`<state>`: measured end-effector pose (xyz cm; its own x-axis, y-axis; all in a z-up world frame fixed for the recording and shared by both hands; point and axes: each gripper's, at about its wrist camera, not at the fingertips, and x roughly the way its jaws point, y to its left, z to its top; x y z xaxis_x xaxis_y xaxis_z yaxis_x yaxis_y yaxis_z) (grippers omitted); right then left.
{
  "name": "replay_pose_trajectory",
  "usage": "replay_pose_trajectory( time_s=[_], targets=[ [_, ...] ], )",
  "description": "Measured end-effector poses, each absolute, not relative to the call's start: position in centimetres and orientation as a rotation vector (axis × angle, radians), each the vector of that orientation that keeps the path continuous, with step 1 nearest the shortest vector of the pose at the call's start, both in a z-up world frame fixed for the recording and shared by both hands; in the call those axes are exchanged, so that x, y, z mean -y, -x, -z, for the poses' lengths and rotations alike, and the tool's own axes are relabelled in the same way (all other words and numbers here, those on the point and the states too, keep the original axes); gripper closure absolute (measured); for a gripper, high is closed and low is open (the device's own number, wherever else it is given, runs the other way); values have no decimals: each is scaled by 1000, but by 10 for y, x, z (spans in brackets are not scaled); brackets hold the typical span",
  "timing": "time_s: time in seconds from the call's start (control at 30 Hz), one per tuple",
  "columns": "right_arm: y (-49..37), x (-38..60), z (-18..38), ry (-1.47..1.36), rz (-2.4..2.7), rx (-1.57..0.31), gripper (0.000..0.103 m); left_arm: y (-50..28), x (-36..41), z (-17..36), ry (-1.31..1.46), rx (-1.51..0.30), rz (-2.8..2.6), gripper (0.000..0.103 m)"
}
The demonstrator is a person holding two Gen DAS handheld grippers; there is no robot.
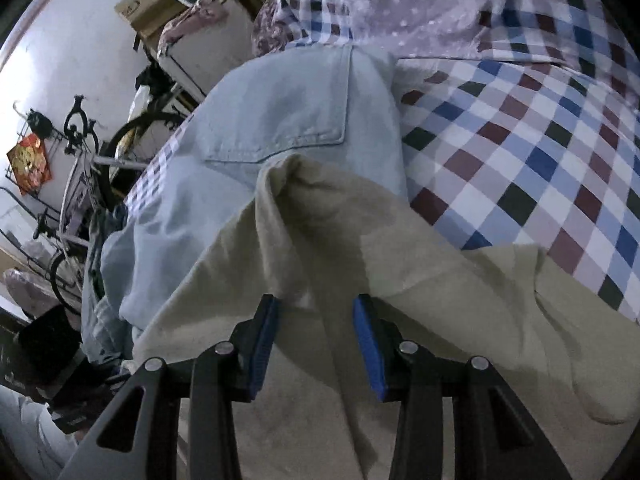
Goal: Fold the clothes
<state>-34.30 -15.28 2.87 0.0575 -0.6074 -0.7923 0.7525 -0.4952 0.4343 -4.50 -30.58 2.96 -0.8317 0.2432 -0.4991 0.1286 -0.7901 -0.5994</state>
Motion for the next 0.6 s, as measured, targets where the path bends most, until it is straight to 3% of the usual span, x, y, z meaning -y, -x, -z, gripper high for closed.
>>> replay_pose_trajectory(
  time_s=[0.03,0.07,0.33,0.5,0.53,0.57,0.6],
  targets=[
    [339,153,-35,-1245,1652,-173,93,45,306,-30,888,993,-2774,95],
    [334,154,-45,-1189,1677,-196,101,45,306,-30,887,994,-2773,95],
    [312,181,-105,-1034,1685,-295,103,45,306,-31,885,998,-2773,95],
    [326,161,-86,-1166,1738,-343,95,45,306,-31,886,1001,-2767,95],
    [328,154,-81,-1190,1739,-338,86,45,307,-32,885,1002,-2765,95],
    [330,146,-75,-1213,1739,-322,70,45,307,-32,884,1004,-2762,95],
    [331,141,-71,-1228,1732,-308,63,45,308,-32,884,1007,-2761,95]
  ],
)
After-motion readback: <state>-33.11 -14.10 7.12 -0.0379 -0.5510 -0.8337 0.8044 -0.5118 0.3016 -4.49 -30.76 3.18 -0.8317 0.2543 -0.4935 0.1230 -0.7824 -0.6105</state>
